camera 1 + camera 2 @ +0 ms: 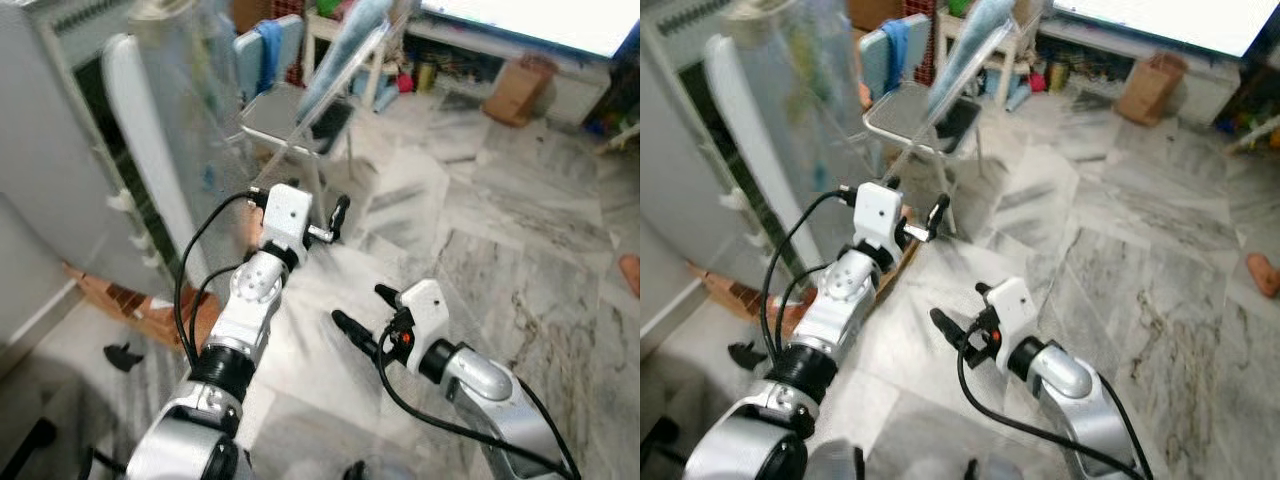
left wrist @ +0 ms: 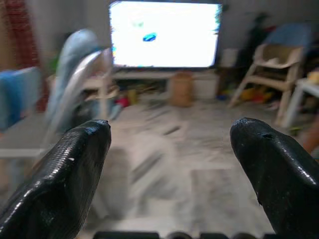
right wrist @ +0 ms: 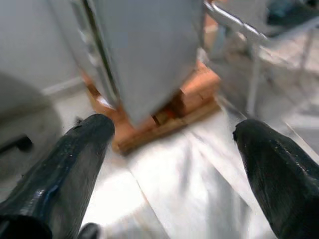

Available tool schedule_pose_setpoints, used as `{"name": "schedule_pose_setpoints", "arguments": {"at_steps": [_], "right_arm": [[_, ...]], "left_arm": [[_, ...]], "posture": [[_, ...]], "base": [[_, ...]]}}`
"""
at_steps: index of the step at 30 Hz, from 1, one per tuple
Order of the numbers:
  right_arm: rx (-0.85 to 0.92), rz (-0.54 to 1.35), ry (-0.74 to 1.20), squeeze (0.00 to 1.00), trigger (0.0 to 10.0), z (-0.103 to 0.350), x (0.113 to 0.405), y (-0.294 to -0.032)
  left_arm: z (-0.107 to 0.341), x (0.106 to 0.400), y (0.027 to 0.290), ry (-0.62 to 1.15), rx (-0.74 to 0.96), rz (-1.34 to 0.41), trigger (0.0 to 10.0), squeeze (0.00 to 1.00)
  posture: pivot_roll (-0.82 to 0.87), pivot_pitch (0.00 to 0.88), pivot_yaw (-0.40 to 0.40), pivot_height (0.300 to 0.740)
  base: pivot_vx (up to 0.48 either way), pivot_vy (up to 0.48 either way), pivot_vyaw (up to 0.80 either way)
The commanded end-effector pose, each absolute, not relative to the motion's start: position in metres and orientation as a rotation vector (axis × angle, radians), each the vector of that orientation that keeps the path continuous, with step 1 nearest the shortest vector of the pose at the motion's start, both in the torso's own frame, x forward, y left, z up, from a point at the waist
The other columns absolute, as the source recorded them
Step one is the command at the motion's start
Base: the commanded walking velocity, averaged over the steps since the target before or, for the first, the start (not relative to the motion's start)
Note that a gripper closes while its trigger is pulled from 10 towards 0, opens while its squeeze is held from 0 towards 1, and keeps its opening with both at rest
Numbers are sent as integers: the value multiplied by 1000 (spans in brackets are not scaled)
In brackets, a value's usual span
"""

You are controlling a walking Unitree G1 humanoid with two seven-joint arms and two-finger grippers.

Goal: Restocking fridge

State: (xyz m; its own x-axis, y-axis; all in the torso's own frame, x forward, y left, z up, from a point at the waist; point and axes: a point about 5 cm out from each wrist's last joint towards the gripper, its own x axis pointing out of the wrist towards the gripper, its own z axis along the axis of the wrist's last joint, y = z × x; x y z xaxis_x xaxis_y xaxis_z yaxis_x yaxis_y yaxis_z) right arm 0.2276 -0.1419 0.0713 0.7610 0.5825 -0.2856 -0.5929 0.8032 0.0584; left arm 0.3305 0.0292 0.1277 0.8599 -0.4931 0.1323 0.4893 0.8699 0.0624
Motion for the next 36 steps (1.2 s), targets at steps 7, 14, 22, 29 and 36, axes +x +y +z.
{"name": "schedule_pose_setpoints", "arguments": {"at_steps": [7,14,22,29,36], "right_arm": [[-26,583,207,0,10000,73,237,-145],[-62,474,156,0,10000,75,247,-151],[-99,266,121,0,10000,79,253,-174],[-95,231,119,0,10000,75,248,-181],[-101,220,101,0,10000,77,252,-178]], "left_arm": [[116,324,86,-136,107,-369,10000,0],[104,303,126,-111,153,-263,10000,0],[85,268,175,-48,187,-78,10000,0],[82,252,198,-12,202,24,10000,0],[80,244,195,7,204,56,10000,0]], "posture": [[50,92,-36,740],[65,79,-30,740],[88,58,-38,740],[96,53,-36,740],[108,45,-37,740]], "base": [[0,76,0],[0,473,0],[0,480,-800],[0,480,-601],[0,480,0]]}}
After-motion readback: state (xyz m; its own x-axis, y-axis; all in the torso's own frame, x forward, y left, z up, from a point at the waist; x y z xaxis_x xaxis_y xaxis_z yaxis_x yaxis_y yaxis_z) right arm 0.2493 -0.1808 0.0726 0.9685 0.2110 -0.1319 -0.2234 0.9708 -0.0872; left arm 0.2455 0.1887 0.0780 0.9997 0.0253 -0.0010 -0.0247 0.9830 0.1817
